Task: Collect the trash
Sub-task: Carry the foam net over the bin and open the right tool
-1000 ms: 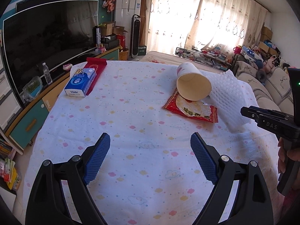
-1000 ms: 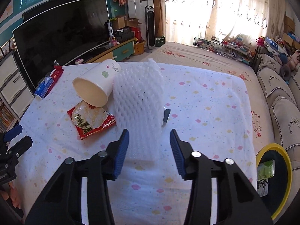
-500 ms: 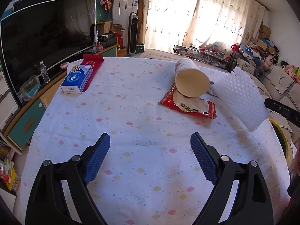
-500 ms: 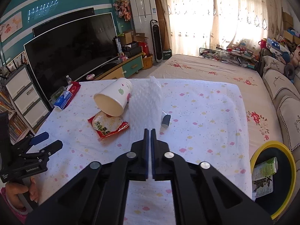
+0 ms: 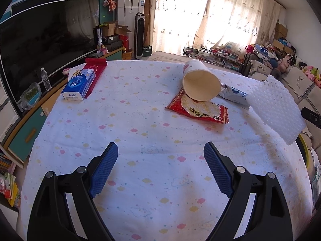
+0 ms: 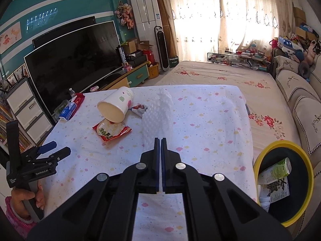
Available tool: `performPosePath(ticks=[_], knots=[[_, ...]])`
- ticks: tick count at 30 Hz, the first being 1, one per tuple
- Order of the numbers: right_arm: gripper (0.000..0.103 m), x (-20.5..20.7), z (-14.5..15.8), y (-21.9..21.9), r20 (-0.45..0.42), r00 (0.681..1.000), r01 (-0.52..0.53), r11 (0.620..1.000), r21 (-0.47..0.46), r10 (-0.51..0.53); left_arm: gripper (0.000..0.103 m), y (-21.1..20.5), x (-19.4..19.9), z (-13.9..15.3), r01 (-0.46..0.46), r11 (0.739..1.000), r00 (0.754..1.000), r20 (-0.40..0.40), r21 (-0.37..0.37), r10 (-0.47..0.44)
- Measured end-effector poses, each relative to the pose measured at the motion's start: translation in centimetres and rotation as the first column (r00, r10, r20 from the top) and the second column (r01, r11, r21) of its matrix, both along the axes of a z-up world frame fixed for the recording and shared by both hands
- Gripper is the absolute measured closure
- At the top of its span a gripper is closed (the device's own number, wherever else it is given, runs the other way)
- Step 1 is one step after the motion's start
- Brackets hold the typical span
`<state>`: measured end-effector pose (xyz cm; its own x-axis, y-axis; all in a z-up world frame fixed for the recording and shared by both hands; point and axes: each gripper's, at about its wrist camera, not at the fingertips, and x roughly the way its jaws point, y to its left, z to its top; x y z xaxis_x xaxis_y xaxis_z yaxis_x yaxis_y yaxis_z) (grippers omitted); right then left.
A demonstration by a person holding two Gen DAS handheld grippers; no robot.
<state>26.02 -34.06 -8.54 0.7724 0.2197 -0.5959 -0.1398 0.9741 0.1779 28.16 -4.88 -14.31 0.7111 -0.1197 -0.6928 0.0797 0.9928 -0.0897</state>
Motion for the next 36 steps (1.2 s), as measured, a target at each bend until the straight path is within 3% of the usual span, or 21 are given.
performPosePath(ticks=[13,21,27,36], knots=[[0.102,-3.5,3.9,-1.8,0.103,0.995,0.010,1.000,0.015,-0.012,0.017,-0.1,0.2,-0.3,0.006,1.000,1.000,-0.007,0.010,-0.006],[0.102,-4.6,4.6,-5.5,0.120,0.987,0.107,0.994,0.009,-0.107,0.017,0.0,0.2,-0.4,0.006,1.000,1.000,-0.006,0.007,-0.006],[0.102,-4.7,3.4,-10.1,0.093,0.971,0.222,0.975,-0.012,-0.220,0.017,-0.1,0.3,-0.5,0.015,1.000,1.000,-0.008,0.012,-0.014],[0.102,-3.8,-1.4,-16.0,-0.009,0.931,0.363,0.931,-0.031,-0.364,0.017,-0.3,0.4,-0.8,0.014,1.000,1.000,-0.016,0.011,-0.014]])
